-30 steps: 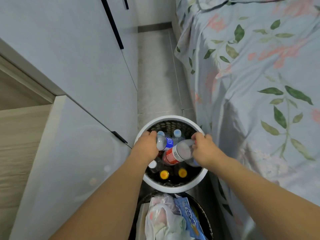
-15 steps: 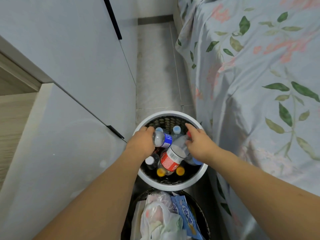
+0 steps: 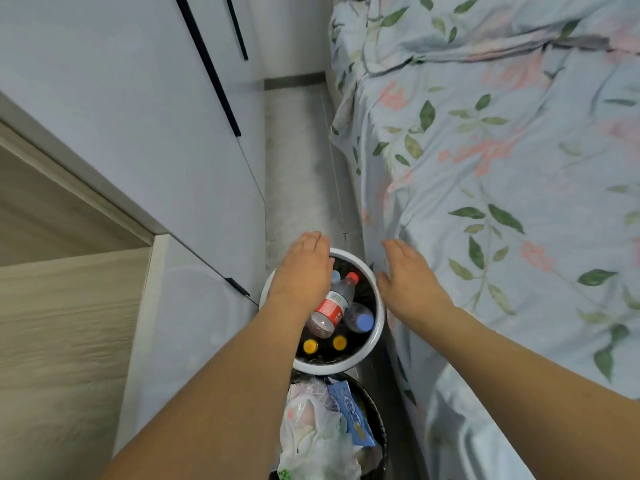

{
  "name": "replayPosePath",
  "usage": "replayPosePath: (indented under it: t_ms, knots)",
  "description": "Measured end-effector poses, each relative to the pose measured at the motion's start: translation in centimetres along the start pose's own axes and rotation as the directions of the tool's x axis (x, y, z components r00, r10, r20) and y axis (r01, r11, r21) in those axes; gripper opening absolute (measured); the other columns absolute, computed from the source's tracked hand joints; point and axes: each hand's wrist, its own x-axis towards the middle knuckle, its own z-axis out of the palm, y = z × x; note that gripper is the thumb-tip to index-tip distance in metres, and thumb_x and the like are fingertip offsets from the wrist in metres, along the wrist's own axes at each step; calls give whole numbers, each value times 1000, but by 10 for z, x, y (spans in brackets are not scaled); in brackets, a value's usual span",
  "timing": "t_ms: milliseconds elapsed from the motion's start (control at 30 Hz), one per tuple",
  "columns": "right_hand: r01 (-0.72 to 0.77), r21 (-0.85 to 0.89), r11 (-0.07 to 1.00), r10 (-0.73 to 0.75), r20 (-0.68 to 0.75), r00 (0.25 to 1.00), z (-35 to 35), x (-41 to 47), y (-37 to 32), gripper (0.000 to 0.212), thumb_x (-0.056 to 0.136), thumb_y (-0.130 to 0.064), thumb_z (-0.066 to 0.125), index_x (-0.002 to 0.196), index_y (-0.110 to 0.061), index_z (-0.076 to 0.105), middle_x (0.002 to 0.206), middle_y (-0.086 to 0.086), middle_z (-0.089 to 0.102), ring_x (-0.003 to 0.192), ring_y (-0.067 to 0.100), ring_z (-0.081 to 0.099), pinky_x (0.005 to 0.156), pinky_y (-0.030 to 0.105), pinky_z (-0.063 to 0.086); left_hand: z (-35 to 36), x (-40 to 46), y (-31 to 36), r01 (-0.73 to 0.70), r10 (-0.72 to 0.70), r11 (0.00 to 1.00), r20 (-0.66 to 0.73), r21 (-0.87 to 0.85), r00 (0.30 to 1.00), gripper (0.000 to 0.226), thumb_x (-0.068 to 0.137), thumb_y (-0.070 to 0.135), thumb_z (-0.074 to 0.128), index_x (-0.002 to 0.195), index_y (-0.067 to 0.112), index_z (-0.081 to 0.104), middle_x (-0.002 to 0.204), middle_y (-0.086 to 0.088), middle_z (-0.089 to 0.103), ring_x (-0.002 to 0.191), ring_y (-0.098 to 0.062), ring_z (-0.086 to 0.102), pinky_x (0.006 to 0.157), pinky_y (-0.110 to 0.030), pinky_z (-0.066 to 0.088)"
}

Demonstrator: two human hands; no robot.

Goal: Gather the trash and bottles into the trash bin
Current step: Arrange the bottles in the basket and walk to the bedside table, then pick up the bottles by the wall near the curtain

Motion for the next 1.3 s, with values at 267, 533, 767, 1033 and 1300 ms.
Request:
replayPosePath:
  t_ms: [267, 533, 767, 1033, 1300]
  knots:
    - [-26, 44, 999, 32, -140, 990, -188, -85, -35, 55, 98, -18, 45, 149, -8, 27, 155, 8, 27, 143, 22, 23, 116, 31, 18, -178, -24, 117, -121, 120, 992, -55, -19, 991, 44, 103, 24, 36, 144, 9, 35, 151, -8, 35, 139, -22, 31, 113, -33, 26]
    - [-150, 114, 982, 178, -298, 938, -416, -271, -84, 51, 99, -14, 40, 147, -7, 29, 153, 7, 29, 142, 21, 25, 114, 27, 20, -411, -116, 261, -279, 260, 959, -248, -48, 933, 36, 100, 12, 43, 134, 0, 46, 139, -15, 46, 128, -27, 42, 109, -31, 29]
    - [-258, 187, 948, 316, -460, 829, -482, -394, -78, 51, 98, -15, 40, 148, -9, 28, 154, 6, 28, 143, 19, 24, 116, 29, 19, -474, -169, 363, -503, 477, 864, -304, -9, 825, 39, 100, 20, 42, 135, 3, 45, 141, -14, 46, 130, -29, 42, 109, -39, 35]
    - [-425, 330, 843, 538, -558, 632, -496, -480, -53, 50, 98, -17, 41, 147, -11, 30, 154, 4, 29, 142, 18, 25, 116, 30, 19, -468, -193, 449, -726, 709, 687, -239, 25, 663, 39, 102, 21, 39, 137, 5, 44, 142, -11, 45, 130, -26, 43, 108, -35, 36]
    - [-580, 450, 679, 715, -585, 384, -486, -594, -36, 51, 99, -18, 42, 148, -13, 29, 154, 2, 27, 142, 18, 24, 114, 28, 20, -443, -269, 529, -894, 881, 446, -157, -38, 446, 40, 101, 21, 39, 137, 4, 45, 142, -12, 46, 130, -27, 43, 109, -35, 35]
